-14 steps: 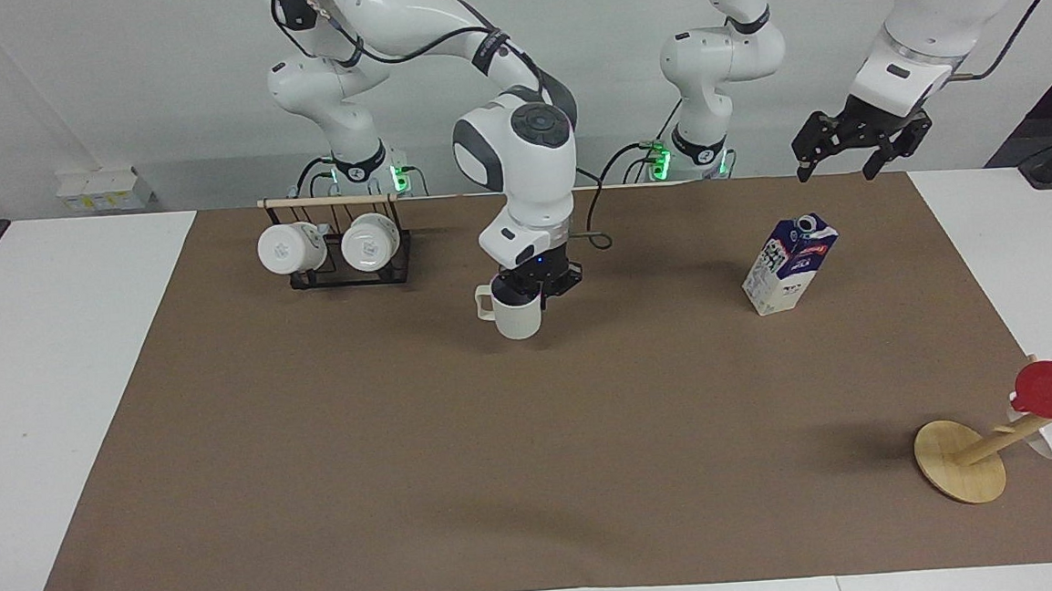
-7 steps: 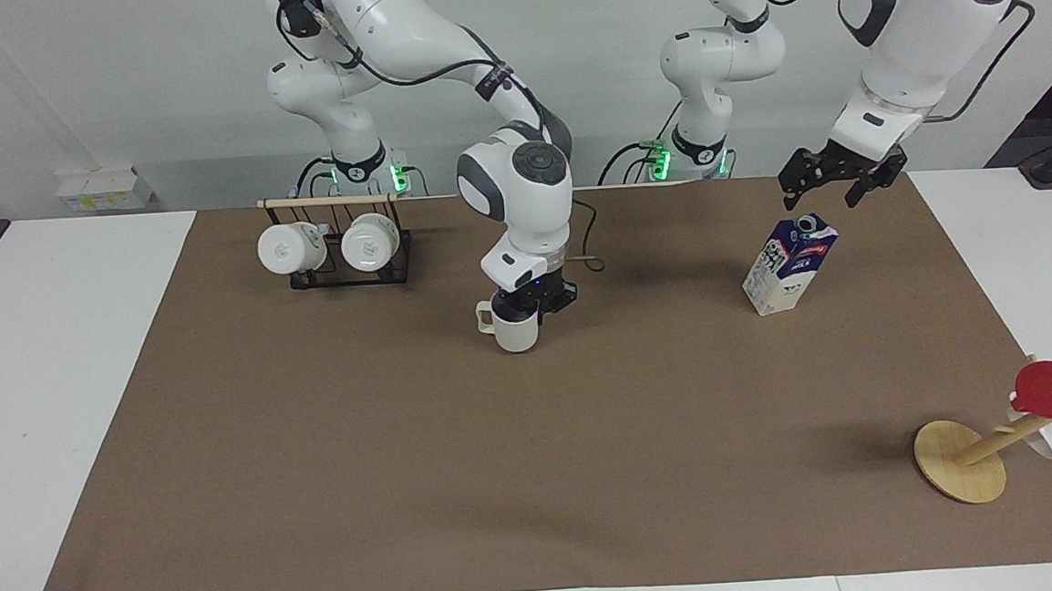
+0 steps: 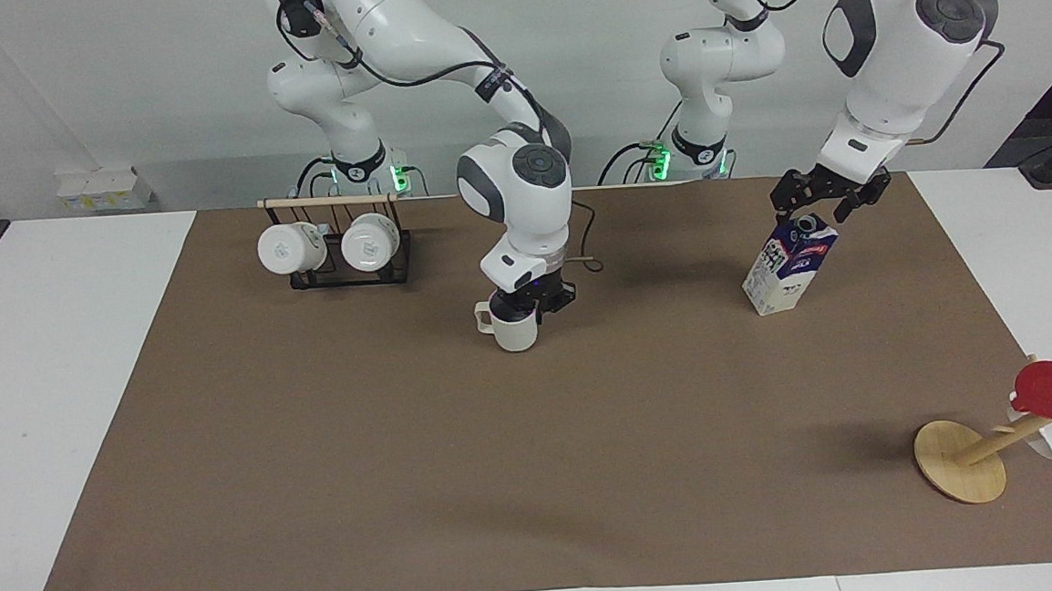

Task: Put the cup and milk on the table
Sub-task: 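Set the mug down with the right gripper while the left gripper grasps the carton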

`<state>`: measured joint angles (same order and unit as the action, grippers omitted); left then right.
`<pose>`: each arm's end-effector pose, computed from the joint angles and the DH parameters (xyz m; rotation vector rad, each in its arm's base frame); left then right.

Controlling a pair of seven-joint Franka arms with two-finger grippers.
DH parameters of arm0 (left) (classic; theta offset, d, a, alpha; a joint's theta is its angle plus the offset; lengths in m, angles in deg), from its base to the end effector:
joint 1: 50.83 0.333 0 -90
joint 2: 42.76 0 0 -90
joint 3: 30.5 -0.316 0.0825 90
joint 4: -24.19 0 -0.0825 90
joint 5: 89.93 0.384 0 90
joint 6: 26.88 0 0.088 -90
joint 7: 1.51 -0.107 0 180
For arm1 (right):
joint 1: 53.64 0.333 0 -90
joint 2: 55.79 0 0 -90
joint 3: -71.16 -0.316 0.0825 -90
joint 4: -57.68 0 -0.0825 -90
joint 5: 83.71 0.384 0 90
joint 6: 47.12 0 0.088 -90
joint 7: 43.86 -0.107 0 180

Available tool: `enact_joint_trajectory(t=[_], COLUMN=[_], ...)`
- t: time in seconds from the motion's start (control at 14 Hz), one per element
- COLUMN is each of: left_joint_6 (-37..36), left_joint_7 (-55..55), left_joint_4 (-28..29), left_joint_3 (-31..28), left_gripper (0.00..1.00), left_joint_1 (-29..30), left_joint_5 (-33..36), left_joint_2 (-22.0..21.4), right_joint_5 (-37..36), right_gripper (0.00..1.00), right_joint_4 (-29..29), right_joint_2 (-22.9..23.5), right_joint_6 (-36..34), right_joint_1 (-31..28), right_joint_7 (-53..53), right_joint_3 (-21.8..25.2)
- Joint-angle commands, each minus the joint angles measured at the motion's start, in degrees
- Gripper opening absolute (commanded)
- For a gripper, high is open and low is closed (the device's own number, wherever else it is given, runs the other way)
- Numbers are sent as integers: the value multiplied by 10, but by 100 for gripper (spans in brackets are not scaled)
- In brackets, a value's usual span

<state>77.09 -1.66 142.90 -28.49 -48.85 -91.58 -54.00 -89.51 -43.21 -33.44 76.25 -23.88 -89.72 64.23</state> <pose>0.4917 -0.0035 0.5102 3.1192 0.0087 -0.0954 0.5285 0.3805 0.3472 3.1110 -0.1771 0.0468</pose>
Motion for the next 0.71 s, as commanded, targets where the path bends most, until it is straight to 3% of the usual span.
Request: enact_joint_trajectory(t=[0.0,0.21,0.5,0.64], left_joint_6=[22,44,124,127], left_joint_7=[-1,0,-3,-4], left_joint_4=[40,58,114,115], left_joint_3=[4,4,5,5], left_gripper=[100,100,100,100], left_joint_1=[4,8,5,-1], left_joint_5=[9,9,9,9], left_joint_2=[-17,-21,-23,-23], right_joint_5=[-12,-3,-1,-1], right_gripper=[100,100,100,100], right_joint_4=[-7,0,-1,0], right_joint_2=[-12,-56,-140,-172], right_joint_6=[10,-1,-71,-93], right_joint_1=[0,-15,-83,-117], right_joint_7=[-16,-8,48,75], right_joint_3=[-4,-3,-3,-2])
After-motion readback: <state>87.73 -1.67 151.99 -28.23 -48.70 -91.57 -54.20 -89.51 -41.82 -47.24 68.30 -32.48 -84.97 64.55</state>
